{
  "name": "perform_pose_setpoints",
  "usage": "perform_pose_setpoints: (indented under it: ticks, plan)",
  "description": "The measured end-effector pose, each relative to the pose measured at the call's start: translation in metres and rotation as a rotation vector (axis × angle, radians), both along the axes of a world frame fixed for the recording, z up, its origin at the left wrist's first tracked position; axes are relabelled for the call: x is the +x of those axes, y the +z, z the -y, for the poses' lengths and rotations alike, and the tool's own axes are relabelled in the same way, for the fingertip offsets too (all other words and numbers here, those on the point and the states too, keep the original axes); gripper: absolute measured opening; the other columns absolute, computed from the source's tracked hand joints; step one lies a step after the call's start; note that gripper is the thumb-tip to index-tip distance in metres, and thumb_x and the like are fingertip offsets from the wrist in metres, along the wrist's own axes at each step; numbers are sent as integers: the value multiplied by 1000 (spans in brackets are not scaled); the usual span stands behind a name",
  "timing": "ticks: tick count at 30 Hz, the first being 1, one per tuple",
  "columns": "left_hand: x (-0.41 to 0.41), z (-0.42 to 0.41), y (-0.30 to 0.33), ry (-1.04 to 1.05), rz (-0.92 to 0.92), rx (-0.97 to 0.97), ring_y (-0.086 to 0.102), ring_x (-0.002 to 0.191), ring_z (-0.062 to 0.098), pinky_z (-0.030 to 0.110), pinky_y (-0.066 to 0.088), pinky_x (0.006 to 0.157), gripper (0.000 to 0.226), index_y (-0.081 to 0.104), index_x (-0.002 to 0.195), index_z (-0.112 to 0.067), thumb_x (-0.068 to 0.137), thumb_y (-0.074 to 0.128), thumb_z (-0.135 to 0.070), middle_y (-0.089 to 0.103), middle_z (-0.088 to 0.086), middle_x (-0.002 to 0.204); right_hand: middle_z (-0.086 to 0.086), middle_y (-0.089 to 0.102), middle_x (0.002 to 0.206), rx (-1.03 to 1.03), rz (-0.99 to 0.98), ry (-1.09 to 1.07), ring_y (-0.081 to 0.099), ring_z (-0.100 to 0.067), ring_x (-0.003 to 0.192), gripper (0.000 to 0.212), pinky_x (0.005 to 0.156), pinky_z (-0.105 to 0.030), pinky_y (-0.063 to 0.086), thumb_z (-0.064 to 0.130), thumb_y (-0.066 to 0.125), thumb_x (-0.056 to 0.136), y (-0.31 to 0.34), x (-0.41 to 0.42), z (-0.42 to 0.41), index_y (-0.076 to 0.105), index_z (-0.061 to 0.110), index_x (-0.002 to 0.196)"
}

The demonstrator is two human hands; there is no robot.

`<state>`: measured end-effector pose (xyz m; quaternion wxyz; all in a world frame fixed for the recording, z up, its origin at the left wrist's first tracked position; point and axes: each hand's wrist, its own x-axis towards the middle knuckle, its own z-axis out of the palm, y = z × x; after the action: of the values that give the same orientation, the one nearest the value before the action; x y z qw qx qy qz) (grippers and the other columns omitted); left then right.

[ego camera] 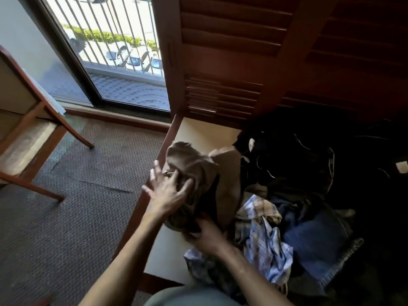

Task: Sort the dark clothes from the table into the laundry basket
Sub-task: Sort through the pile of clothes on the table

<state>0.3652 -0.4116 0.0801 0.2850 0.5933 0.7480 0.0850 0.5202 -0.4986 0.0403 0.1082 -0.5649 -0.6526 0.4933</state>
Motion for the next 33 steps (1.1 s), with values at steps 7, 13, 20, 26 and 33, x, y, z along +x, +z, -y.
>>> perform_pose_setpoints:
  ticks: [7,13,20,26,33]
  plan:
    - [66,16,-17,-481,-152,126,-26,147,46,72,-19,111,106,-23,151,-51,72,32,-98,-24,19,164,1,66,112,526,162,-416,58,-17,110,36,99,-41,48,44,68,78,24,77,35,71,17,102]
    - [101,26,-40,-872,-302,197,-6,147,59,73,-12,112,103,-3,154,-55,67,22,-103,-3,39,160,-1,-18,168,279,489,-250,-10,-24,156,135,120,-56,20,97,54,60,-12,139,101,-3,28,161]
    - [99,9,-47,-964,-501,223,43,126,51,70,23,110,72,45,145,-36,86,38,-79,39,33,146,-4,-49,151,74,576,-29,-26,-33,150,125,123,-55,2,100,37,61,-48,106,85,-25,41,153]
    - [85,0,-47,-1028,-443,383,59,89,41,57,48,83,55,61,122,-26,92,33,-63,60,23,106,-21,31,149,238,604,-122,53,-48,121,92,88,-48,53,75,63,72,-53,95,73,36,32,148]
    - [54,4,-9,-778,-68,300,66,103,32,42,51,83,56,46,135,-33,93,43,-70,65,4,121,-2,70,115,278,129,-620,65,-21,106,41,83,-18,46,40,81,71,-24,87,52,71,24,108]
